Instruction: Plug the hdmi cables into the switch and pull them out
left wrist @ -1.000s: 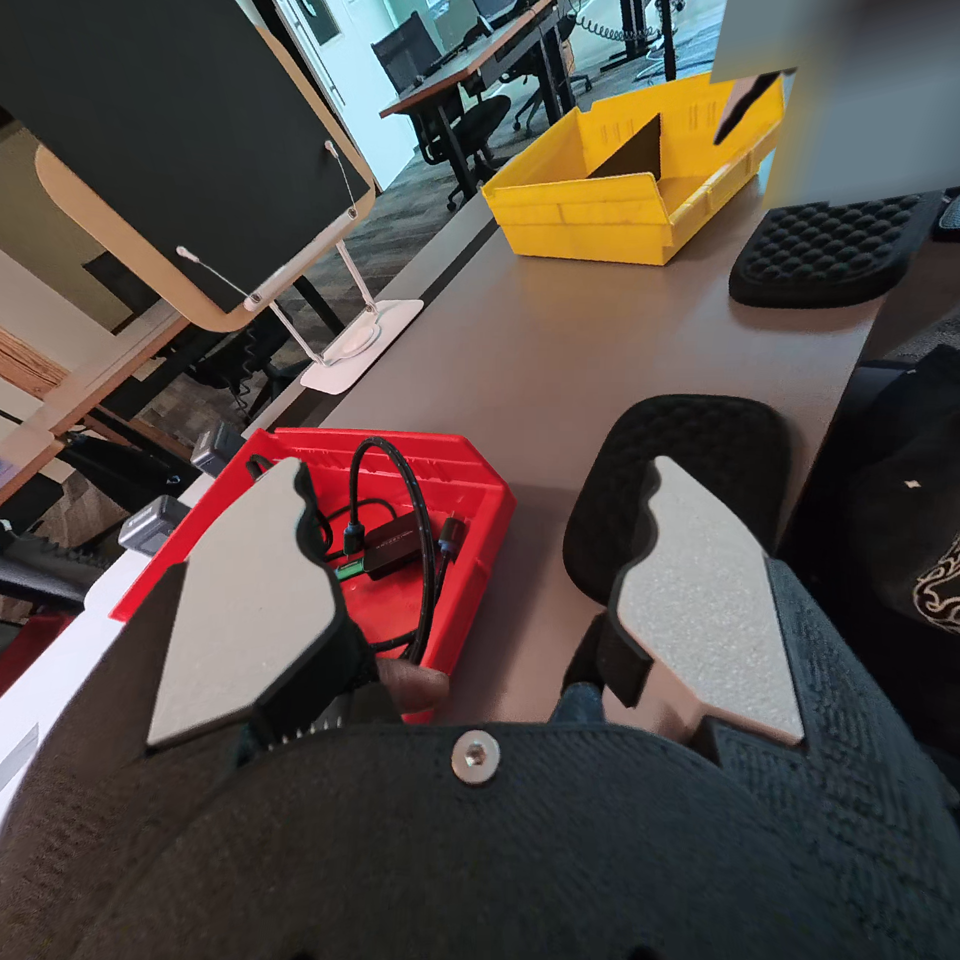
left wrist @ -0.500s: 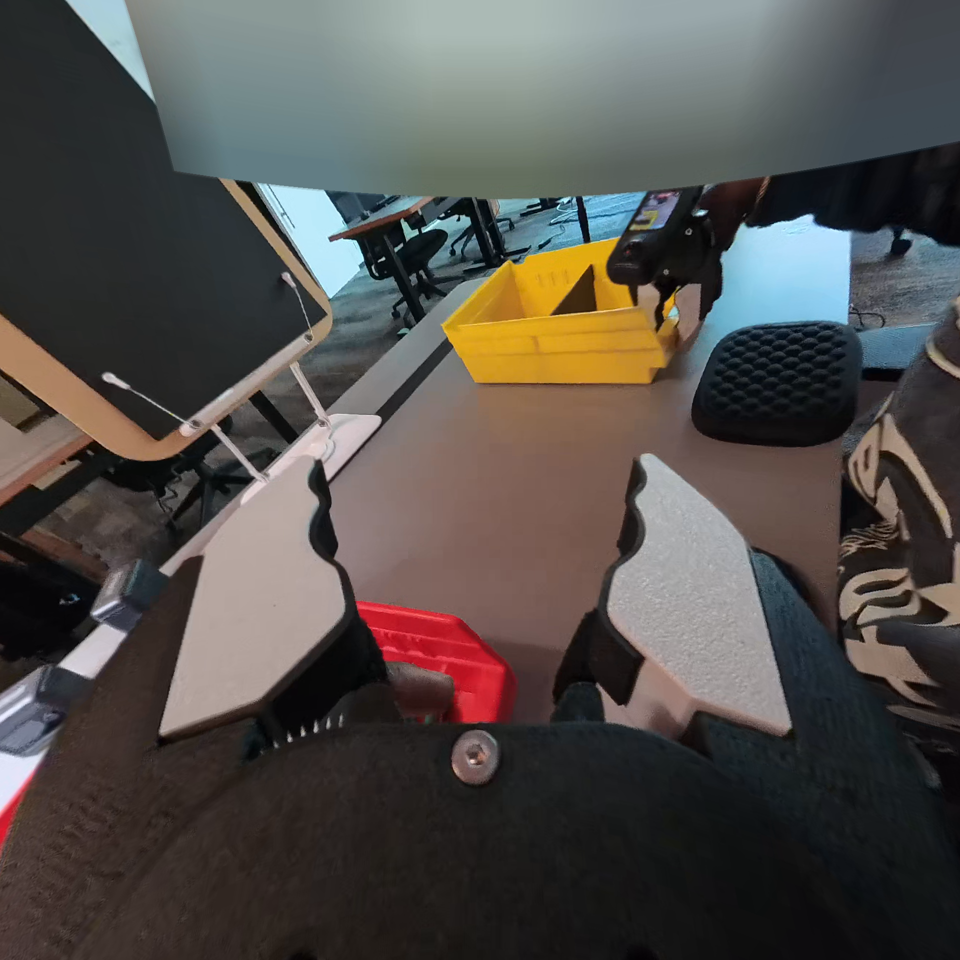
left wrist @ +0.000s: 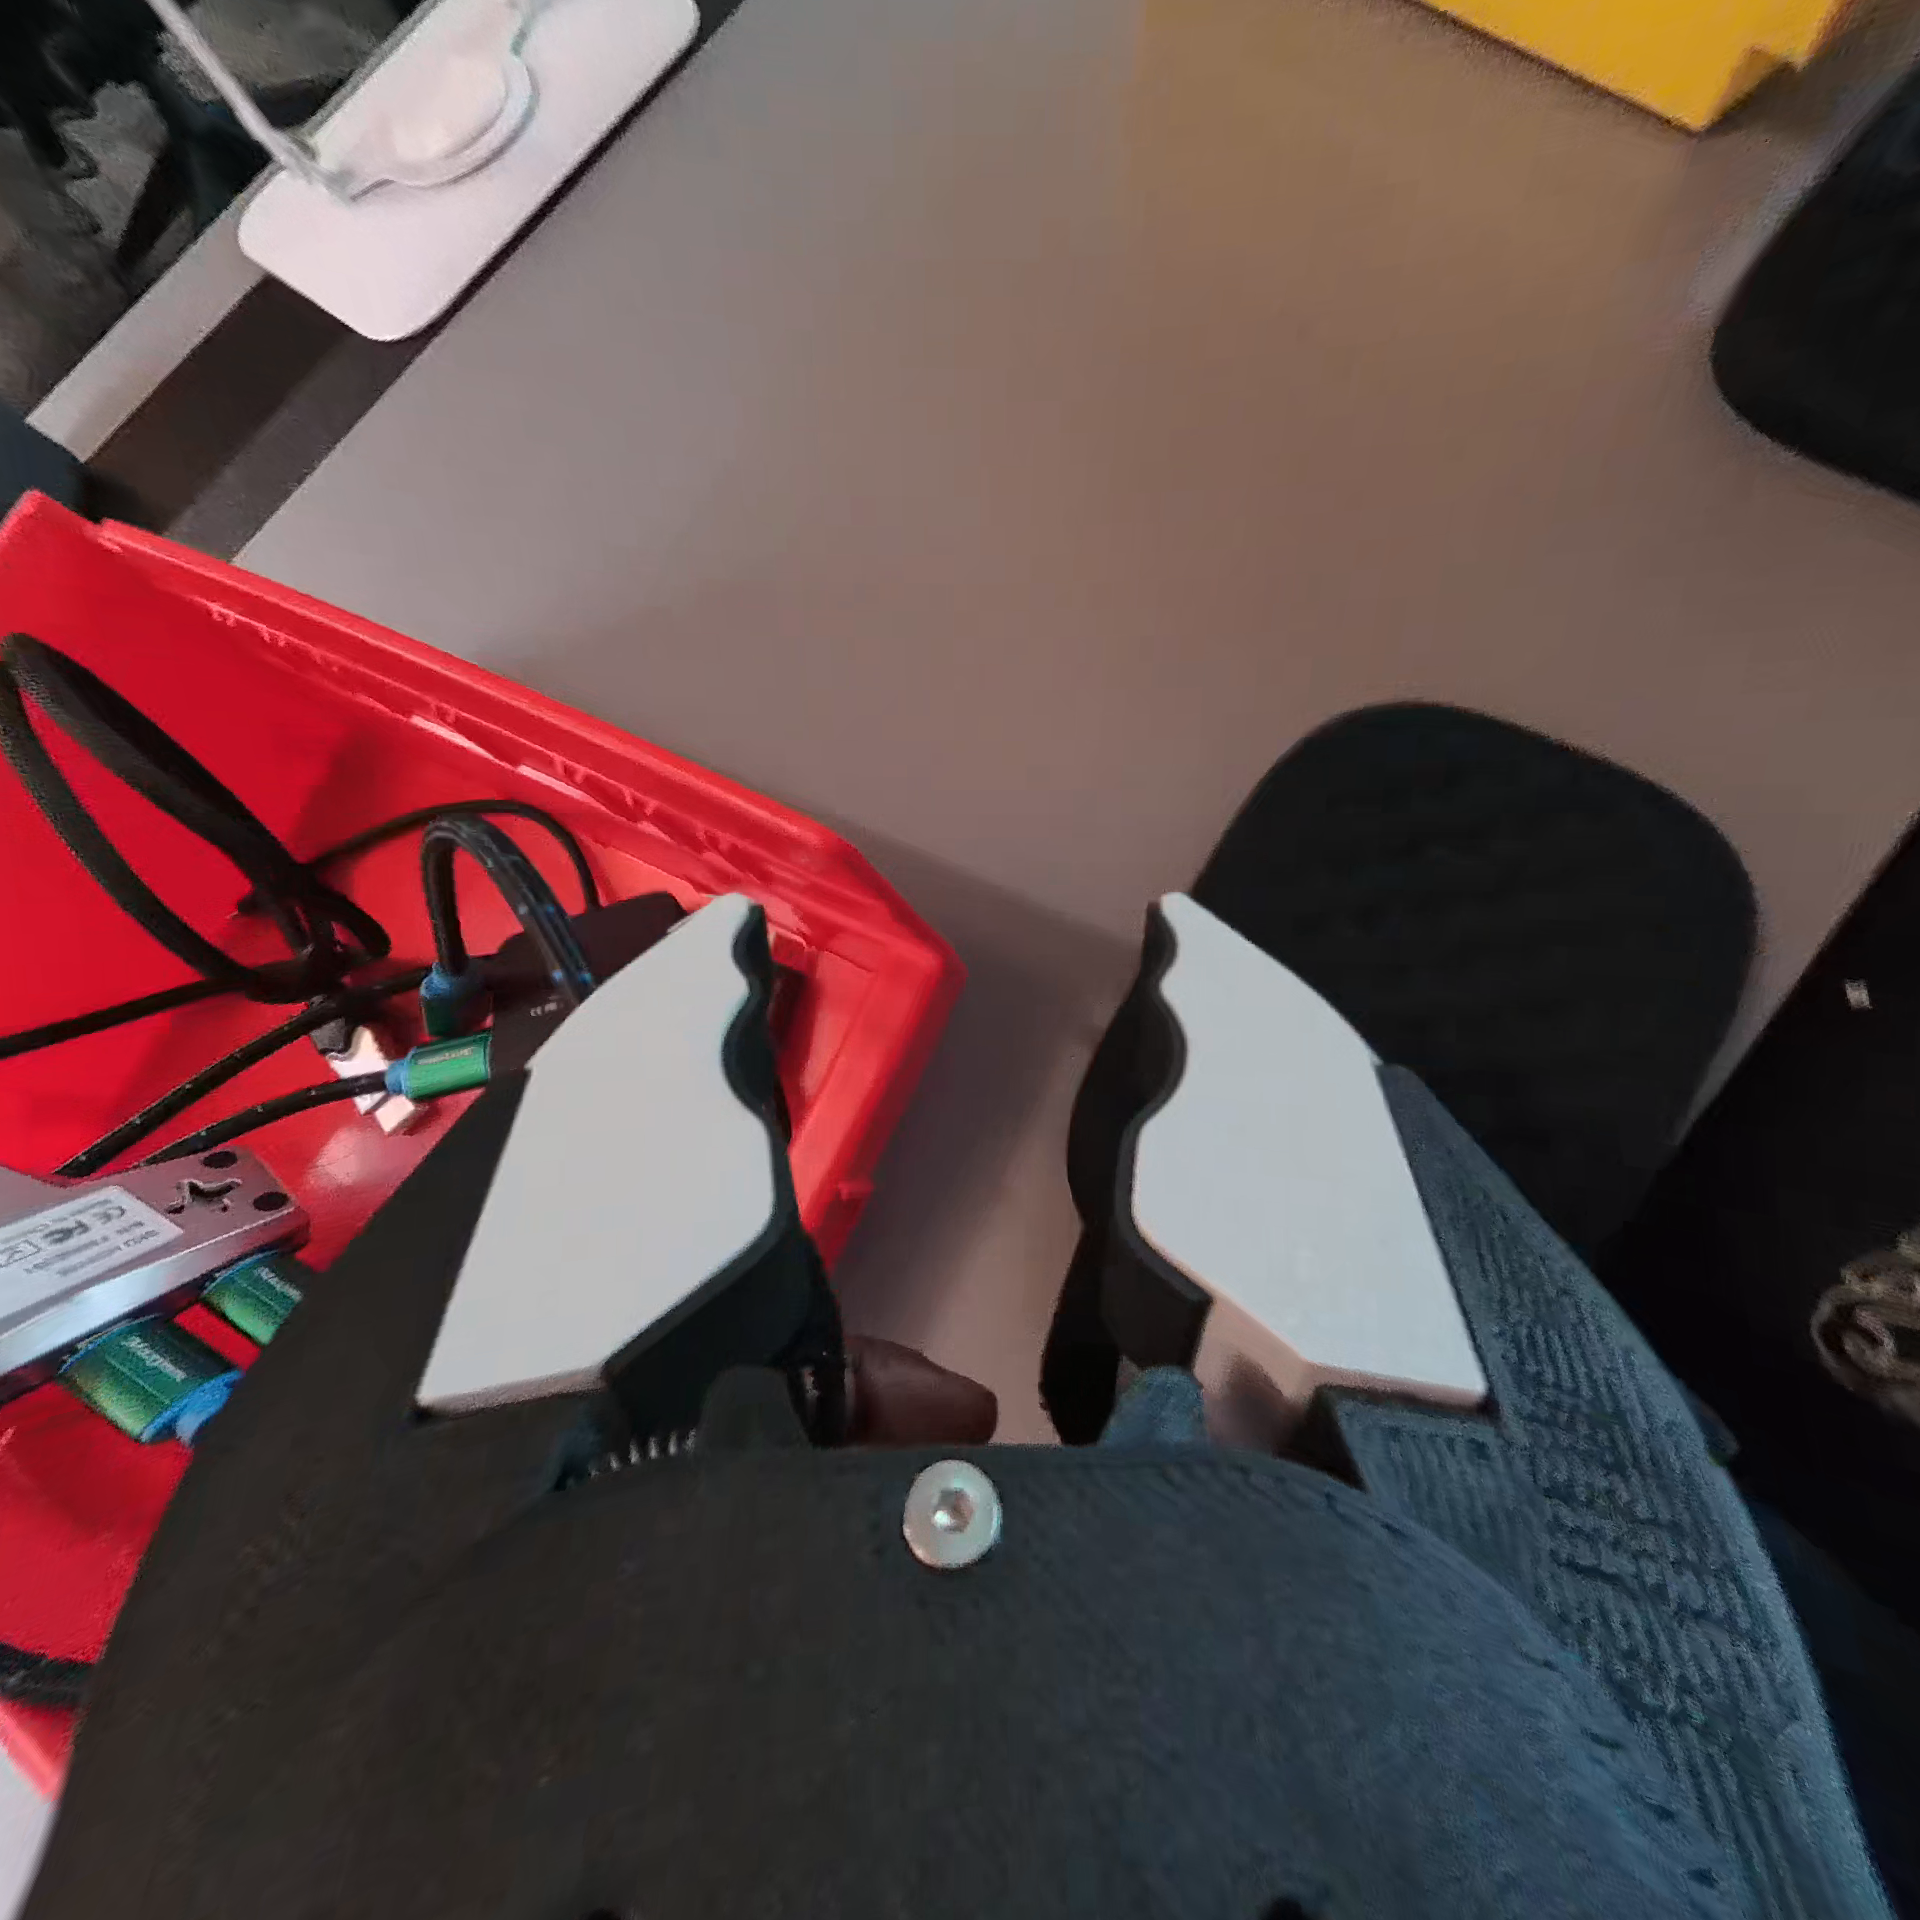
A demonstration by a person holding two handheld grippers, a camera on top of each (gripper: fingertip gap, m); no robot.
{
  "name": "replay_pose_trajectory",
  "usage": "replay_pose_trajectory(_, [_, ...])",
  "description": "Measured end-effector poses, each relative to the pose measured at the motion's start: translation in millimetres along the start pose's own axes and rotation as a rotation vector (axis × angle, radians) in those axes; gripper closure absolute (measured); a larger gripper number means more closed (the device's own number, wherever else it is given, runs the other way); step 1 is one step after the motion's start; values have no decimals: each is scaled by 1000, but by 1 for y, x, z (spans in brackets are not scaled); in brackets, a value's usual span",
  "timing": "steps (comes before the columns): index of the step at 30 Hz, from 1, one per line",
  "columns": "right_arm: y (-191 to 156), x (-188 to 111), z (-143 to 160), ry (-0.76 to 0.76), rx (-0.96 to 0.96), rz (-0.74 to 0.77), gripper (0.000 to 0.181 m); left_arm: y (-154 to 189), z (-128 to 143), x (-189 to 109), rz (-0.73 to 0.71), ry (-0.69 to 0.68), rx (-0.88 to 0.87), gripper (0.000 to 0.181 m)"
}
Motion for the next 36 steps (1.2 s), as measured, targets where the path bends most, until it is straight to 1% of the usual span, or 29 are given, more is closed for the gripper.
replay_pose_trajectory(2, [4, -28, -42, 271, 137, 48, 128, -6, -7, 12, -30, -2, -65, 114])
replay_pose_trajectory(4, [4, -60, -80, 545, 226, 92, 128, -18, -6, 25, -123, -73, -121, 114])
replay_pose_trajectory(5, [0, -73, -97, 674, 256, 97, 130, -24, -7, 31, -176, -100, -119, 113])
replay_pose_trajectory(6, [-7, -81, -111, 779, 269, 81, 134, -26, -8, 39, -212, -117, -111, 113])
replay_pose_trajectory(7, [-15, -83, -121, 847, 270, 54, 138, -28, -8, 47, -237, -142, -118, 116])
replay_pose_trajectory(8, [-25, -79, -128, 877, 268, 21, 139, -33, -5, 51, -288, -181, -131, 121])
replay_pose_trajectory(9, [-35, -69, -133, 877, 260, -19, 139, -41, -1, 51, -360, -218, -131, 140])
replay_pose_trajectory(10, [-46, -56, -134, 855, 240, -59, 138, -45, 1, 49, -399, -238, -127, 157])
replay_pose_trajectory(12, [-61, -28, -130, 780, 191, -90, 135, -41, 5, 44, -380, -263, -155, 161])
replay_pose_trajectory(14, [-71, -8, -125, 745, 129, -98, 137, -33, 11, 34, -348, -298, -166, 166])
replay_pose_trajectory(15, [-75, -1, -121, 730, 100, -108, 139, -27, 13, 30, -315, -303, -174, 161])
replay_pose_trajectory(17, [-81, 6, -117, 703, 76, -136, 138, -15, 13, 23, -203, -270, -193, 150])
replay_pose_trajectory(18, [-83, 5, -118, 718, 75, -154, 138, -8, 8, 18, -130, -218, -185, 145])
replay_pose_trajectory(19, [-83, 2, -119, 744, 85, -165, 138, -3, -2, 9, -77, -123, -173, 140])
replay_pose_trajectory(20, [-83, 1, -120, 764, 101, -178, 138, -5, -14, -4, -66, -5, -168, 130])
replay_pose_trajectory(22, [-82, 0, -119, 775, 124, -188, 138, -19, -37, -41, -107, 250, -194, 120])
replay_pose_trajectory(24, [-79, -3, -120, 796, 136, -178, 138, -44, -48, -86, -205, 534, -258, 119])
replay_pose_trajectory(25, [-79, -4, -119, 803, 140, -176, 138, -63, -44, -107, -290, 651, -319, 119])
replay_pose_trajectory(26, [-78, -4, -119, 806, 142, -173, 138, -86, -32, -124, -397, 724, -399, 120])
replay_pose_trajectory(27, [-78, -4, -119, 807, 142, -167, 138, -108, -12, -135, -506, 747, -483, 120])
replay_pose_trajectory(28, [-78, -4, -119, 807, 139, -160, 138, -126, 11, -137, -583, 723, -556, 121])
replay_pose_trajectory(29, [-78, -3, -119, 807, 133, -156, 138, -138, 32, -131, -605, 667, -607, 121])
replay_pose_trajectory(31, [-80, -3, -119, 804, 120, -150, 139, -145, 62, -104, -517, 528, -696, 128])
replay_pose_trajectory(33, [-80, -1, -118, 793, 114, -149, 139, -143, 76, -79, -399, 417, -740, 136])
replay_pose_trajectory(34, [-81, -1, -118, 791, 112, -149, 139, -142, 79, -69, -368, 374, -735, 141])
replay_pose_trajectory(36, [-81, -1, -118, 793, 110, -147, 139, -141, 78, -55, -359, 304, -679, 144])
Point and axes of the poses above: each gripper's, where its closed fingertips meet, x out along the fingers, z out of its underside, y = z × x across the jaws, the point moved 1 cm from there along -x, back along the fingers, and after that the axes turned 2 degrees about -x, right-handed, at the moved point
